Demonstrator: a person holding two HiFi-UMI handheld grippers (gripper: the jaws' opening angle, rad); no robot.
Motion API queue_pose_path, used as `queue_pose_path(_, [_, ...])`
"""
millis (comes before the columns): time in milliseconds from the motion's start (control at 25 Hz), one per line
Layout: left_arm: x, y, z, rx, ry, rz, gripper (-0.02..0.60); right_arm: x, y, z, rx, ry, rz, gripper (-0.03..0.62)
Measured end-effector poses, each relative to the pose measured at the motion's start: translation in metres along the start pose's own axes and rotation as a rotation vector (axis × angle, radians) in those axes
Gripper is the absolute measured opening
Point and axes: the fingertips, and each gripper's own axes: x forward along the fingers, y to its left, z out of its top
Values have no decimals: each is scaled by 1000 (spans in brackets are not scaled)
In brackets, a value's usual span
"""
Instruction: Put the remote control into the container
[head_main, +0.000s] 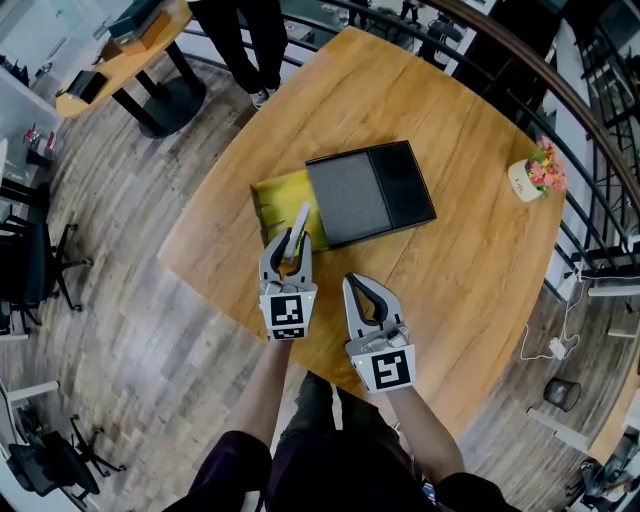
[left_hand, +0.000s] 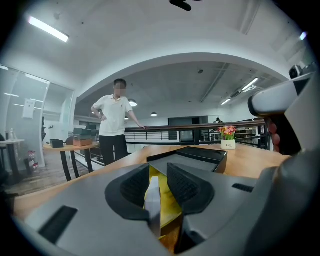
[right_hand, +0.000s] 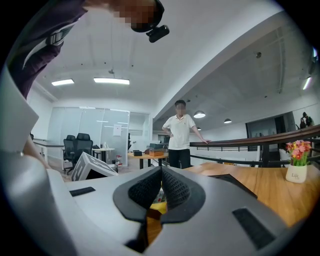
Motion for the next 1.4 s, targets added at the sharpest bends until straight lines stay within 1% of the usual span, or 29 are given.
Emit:
queue_pose_path(240, [-35, -9, 19, 9, -8, -10, 98, -9, 3, 14, -15, -14, 0, 18])
queue_pose_path(360, [-58, -16, 35, -2, -15, -16, 98, -17, 6, 25, -12, -18, 1, 18])
queue_pose_path(480, [-81, -27, 54, -16, -39, -28, 98, -28, 9, 32, -6, -12, 0, 18])
queue_pose_path(560, [-95, -35, 69, -20, -66, -40, 98, -37, 10, 28, -19, 31, 8, 18])
queue_pose_path(640, [-107, -42, 84, -30, -96, -60, 97, -42, 13, 31, -27, 37, 10, 18])
queue_pose_path(720, [-116, -46, 94, -33, -117, -73, 59, -43, 14, 42, -11, 1, 1, 18])
queue_pose_path(800, [-122, -49, 99, -31, -128, -77, 31, -47, 14, 42, -12, 12, -3, 18])
queue_pose_path(920, [-132, -55, 104, -32, -139, -84, 15, -57, 13, 41, -23, 30, -10, 18])
queue_pose_path(1080, [-133, -63, 112, -18, -153, -97, 12, -61, 8, 44, -29, 32, -22, 18])
queue_pose_path(1400, [-139, -56, 115, -13, -161, -93, 12, -62, 15, 54, -37, 8, -19, 18])
